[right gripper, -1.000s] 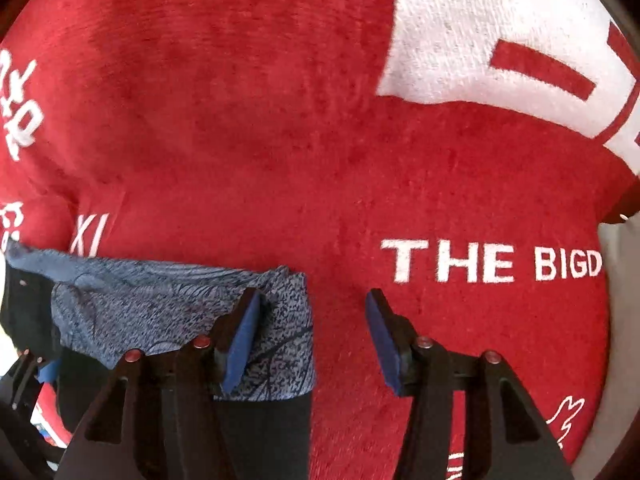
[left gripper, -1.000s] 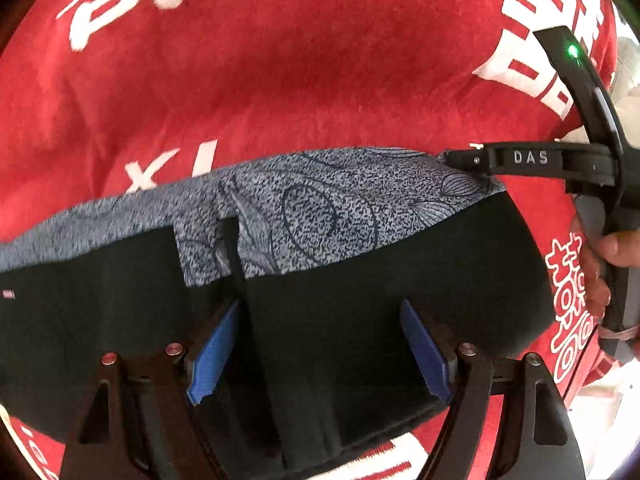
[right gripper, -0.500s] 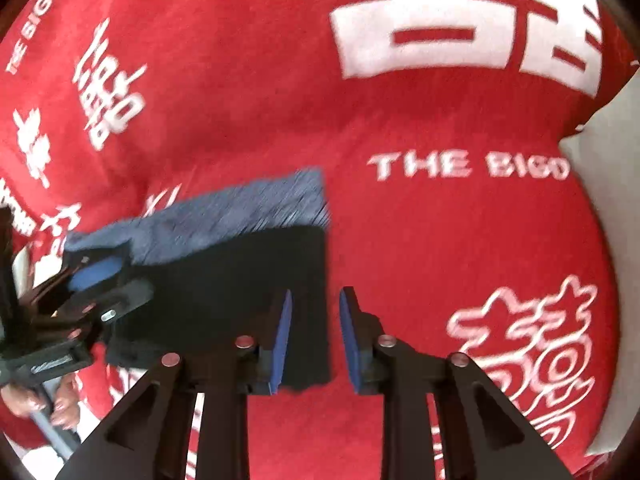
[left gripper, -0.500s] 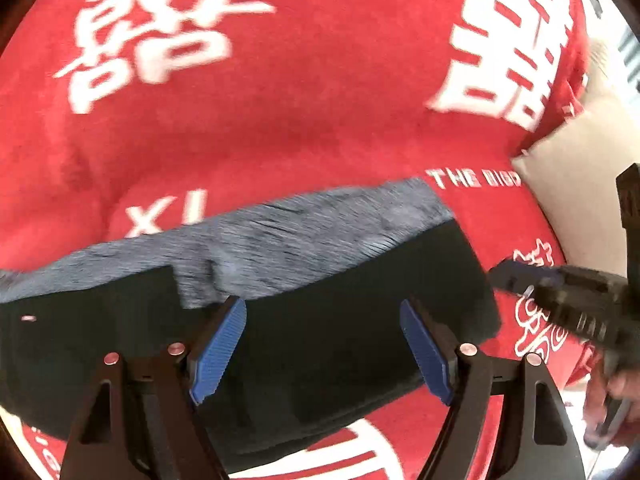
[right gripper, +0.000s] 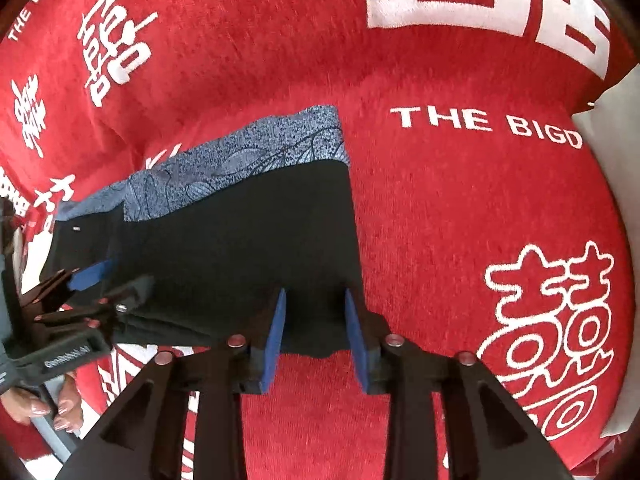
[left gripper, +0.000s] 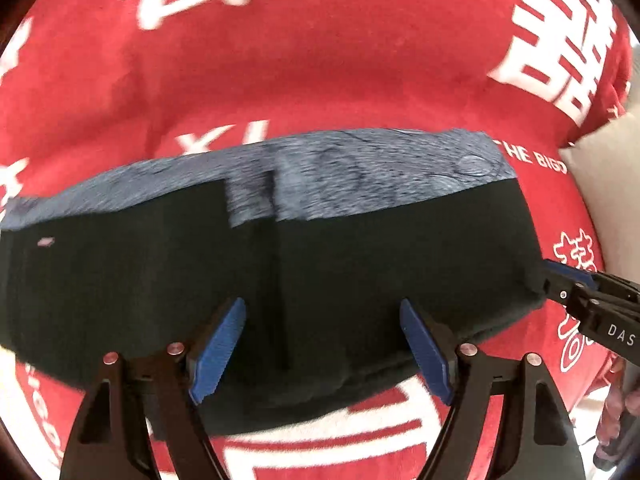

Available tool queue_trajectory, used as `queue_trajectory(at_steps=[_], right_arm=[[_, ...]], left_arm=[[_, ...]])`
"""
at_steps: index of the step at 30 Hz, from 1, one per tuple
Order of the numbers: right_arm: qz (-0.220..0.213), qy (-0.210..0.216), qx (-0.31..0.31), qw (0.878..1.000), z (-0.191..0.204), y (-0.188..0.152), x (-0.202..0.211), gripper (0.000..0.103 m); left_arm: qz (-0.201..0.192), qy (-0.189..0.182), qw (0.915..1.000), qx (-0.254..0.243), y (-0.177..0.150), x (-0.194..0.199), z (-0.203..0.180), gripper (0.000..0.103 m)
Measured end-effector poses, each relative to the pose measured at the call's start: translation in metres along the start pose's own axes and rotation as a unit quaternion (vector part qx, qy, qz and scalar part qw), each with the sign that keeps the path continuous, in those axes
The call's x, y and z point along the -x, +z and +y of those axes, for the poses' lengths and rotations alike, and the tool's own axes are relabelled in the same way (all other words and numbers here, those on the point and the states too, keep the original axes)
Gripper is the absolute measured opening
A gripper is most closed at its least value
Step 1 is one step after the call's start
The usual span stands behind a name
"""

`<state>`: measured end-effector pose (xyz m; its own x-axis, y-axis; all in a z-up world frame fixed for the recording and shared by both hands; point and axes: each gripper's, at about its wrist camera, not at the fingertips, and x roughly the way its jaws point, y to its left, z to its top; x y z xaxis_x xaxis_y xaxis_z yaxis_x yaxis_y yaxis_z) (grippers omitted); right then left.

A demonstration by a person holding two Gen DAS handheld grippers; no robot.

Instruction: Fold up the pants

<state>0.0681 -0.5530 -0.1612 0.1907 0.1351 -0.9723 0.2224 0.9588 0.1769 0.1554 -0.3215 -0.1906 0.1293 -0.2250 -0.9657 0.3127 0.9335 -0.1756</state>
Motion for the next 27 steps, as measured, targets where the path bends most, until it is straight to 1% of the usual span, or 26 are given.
queue_trajectory(at_steps=[1, 3, 6, 10, 12, 14, 16, 19, 22, 23, 25, 27], right_arm=[[0.004, -0.002, 0.002, 1.000, 0.001, 0.000, 0.000, 0.044], [0.013, -0.003, 0.004, 1.000, 0.000, -0.001, 0.000, 0.050], [0.016, -0.007, 0.007, 1.000, 0.003, -0.002, 0.005, 0.051], [0.016, -0.018, 0.025, 0.999, 0.017, -0.003, 0.014, 0.051], [0.013, -0.015, 0.042, 0.999, 0.030, -0.004, 0.019, 0.051], [0.012, -0.012, 0.054, 0.998, 0.041, -0.005, 0.023, 0.051], [0.011, -0.007, 0.069, 0.998, 0.058, -0.007, 0.025, 0.054], [0.013, -0.003, 0.082, 0.997, 0.082, -0.011, 0.022, 0.056], [0.023, -0.006, 0.087, 0.996, 0.105, -0.014, 0.016, 0.057], [0.027, -0.008, 0.088, 0.996, 0.114, -0.015, 0.012, 0.059], [0.032, -0.016, 0.093, 0.995, 0.127, -0.015, 0.005, 0.073], [0.034, -0.025, 0.097, 0.994, 0.141, -0.014, -0.003, 0.076]], left_arm=[[-0.001, 0.001, 1.0000, 0.005, -0.003, 0.004, 0.001, 0.080], [-0.003, 0.006, 0.9998, 0.019, -0.014, 0.013, 0.008, 0.081], [-0.003, 0.013, 0.9991, 0.039, -0.026, 0.022, 0.019, 0.081], [-0.003, 0.013, 0.9957, 0.092, -0.044, 0.034, 0.043, 0.081], [-0.007, 0.008, 0.9939, 0.110, -0.051, 0.037, 0.054, 0.081], [-0.017, -0.007, 0.9913, 0.130, -0.058, 0.041, 0.066, 0.081], [-0.025, -0.015, 0.9897, 0.140, -0.063, 0.043, 0.075, 0.098], [-0.036, -0.021, 0.9889, 0.143, -0.064, 0.048, 0.086, 0.098], [-0.034, -0.020, 0.9878, 0.151, -0.066, 0.051, 0.108, 0.098], [-0.032, -0.021, 0.9871, 0.155, -0.067, 0.051, 0.115, 0.098], [-0.029, -0.018, 0.9866, 0.160, -0.069, 0.051, 0.126, 0.098], [-0.024, -0.010, 0.9862, 0.163, -0.071, 0.052, 0.139, 0.098]])
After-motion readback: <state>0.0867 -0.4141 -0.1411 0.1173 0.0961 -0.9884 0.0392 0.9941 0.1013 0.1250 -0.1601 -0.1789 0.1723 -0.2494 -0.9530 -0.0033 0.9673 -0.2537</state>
